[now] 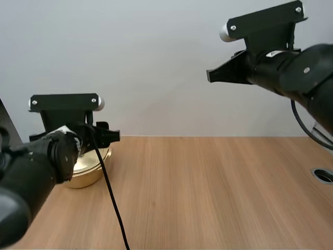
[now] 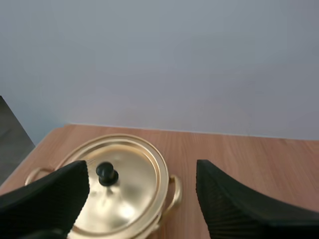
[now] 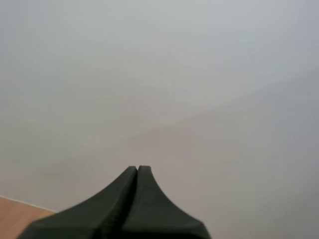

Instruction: Open the pot, put the car inside, and close it

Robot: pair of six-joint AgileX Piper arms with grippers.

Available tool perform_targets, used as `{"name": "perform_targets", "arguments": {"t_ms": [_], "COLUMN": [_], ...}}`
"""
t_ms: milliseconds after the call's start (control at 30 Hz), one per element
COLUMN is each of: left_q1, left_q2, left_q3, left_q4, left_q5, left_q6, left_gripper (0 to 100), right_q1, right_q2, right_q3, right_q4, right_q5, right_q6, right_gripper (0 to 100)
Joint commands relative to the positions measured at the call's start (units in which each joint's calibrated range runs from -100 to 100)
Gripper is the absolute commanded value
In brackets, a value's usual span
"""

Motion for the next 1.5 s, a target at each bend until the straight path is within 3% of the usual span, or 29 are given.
{"name": "perform_targets", "arguments": {"t_ms": [0,67,133,233,300,433,600,700,767,933,1067,1467], "left_q1": [-0.17,-1.92,-5.22,-10.15,-10.80,-10.80,-9.52,-8.20,-6.49,-3.50,-3.14,-3.14], "left_q2": [-19.8,-20.4,-20.4,-20.9,-21.7,-23.5,-29.1,-31.8,-33.2,-36.2,-37.3,-37.3], "left_q3": [4.0,5.3,5.3,5.3,5.5,7.1,13.7,16.3,17.1,17.1,17.3,25.3], "left_q4": [0.0,0.4,1.5,1.6,1.6,1.6,2.8,2.9,2.8,2.5,2.4,2.9], "left_q5": [-2.8,-11.4,-10.6,-8.8,-8.7,-6.6,6.8,7.6,7.6,14.8,15.3,5.1], "left_q6": [2.2,3.8,4.3,4.3,3.5,-0.4,-0.7,-1.0,-2.2,-3.1,-4.2,-4.3], "left_gripper": [100,100,100,100,100,100,100,100,100,100,100,100], "right_q1": [0.0,0.0,-0.3,-3.8,-5.6,-6.0,-6.0,-6.0,-5.3,-3.9,-3.8,-4.4], "right_q2": [-5.0,-9.7,-12.7,-14.2,-14.9,-15.5,-19.2,-23.2,-26.0,-34.2,-37.0,-40.6], "right_q3": [28.7,32.8,35.5,37.2,37.2,37.2,37.2,37.4,38.3,44.4,48.5,51.7], "right_q4": [-0.2,-1.6,-4.6,-5.3,-5.3,-4.1,-1.6,1.9,5.2,5.0,4.2,5.3], "right_q5": [-20.8,-22.6,-25.2,-21.7,-17.9,-12.9,-1.9,8.7,11.5,7.1,0.3,5.1], "right_q6": [0.0,-0.4,-1.0,-1.0,-1.0,-0.9,-0.7,-0.7,-0.7,-0.9,-0.7,2.4], "right_gripper": [0,0,0,0,0,0,0,0,0,0,0,0]}}
